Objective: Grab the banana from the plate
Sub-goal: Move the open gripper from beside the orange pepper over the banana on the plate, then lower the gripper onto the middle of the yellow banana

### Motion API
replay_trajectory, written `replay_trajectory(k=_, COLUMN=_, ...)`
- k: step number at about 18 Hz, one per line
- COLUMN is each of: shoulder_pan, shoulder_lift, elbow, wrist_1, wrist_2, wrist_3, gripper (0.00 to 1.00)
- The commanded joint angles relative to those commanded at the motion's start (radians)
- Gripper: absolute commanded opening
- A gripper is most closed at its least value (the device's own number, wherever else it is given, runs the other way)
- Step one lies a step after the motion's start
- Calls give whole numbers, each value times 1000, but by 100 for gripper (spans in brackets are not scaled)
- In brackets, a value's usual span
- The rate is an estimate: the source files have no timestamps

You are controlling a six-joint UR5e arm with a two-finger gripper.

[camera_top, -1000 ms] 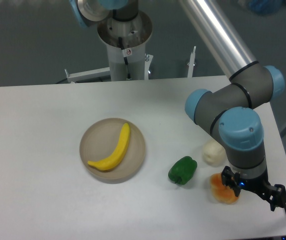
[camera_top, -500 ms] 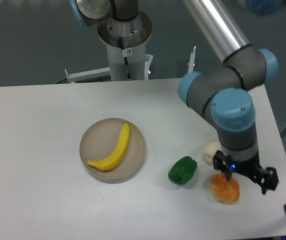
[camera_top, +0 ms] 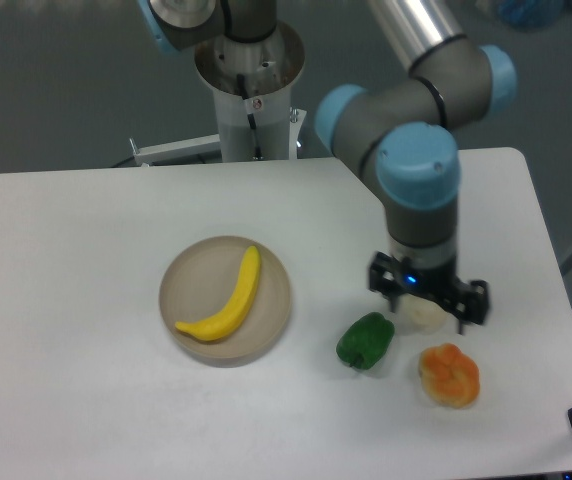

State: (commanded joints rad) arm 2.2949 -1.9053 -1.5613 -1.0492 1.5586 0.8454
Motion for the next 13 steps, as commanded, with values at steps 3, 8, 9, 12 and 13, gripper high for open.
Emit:
replay_trajectory(k=3, shoulder_pan=-41, shoulder_lift=35, elbow=-97, wrist_1=-3, wrist_2=-5, wrist_3=-54, gripper=100)
replay_trajectory(k=8, shoulder_pan=-126, shoulder_lift=71, elbow=-226, wrist_1=12, wrist_2=-11, wrist_3=-166, gripper=100)
replay_trajectory(k=9, shoulder_pan=-146, shoulder_lift=68, elbow=-233, wrist_1=17, wrist_2=-9, wrist_3=-201, gripper=100)
replay_trajectory(k=12, shoulder_pan=-192, shoulder_lift=55, elbow=-258, wrist_1=53, wrist_2=-14, wrist_3=-281, gripper=100)
replay_trajectory(k=13, shoulder_pan=-210, shoulder_lift=45, elbow=-275, wrist_1=89, wrist_2=-11, wrist_3=-295, gripper=100)
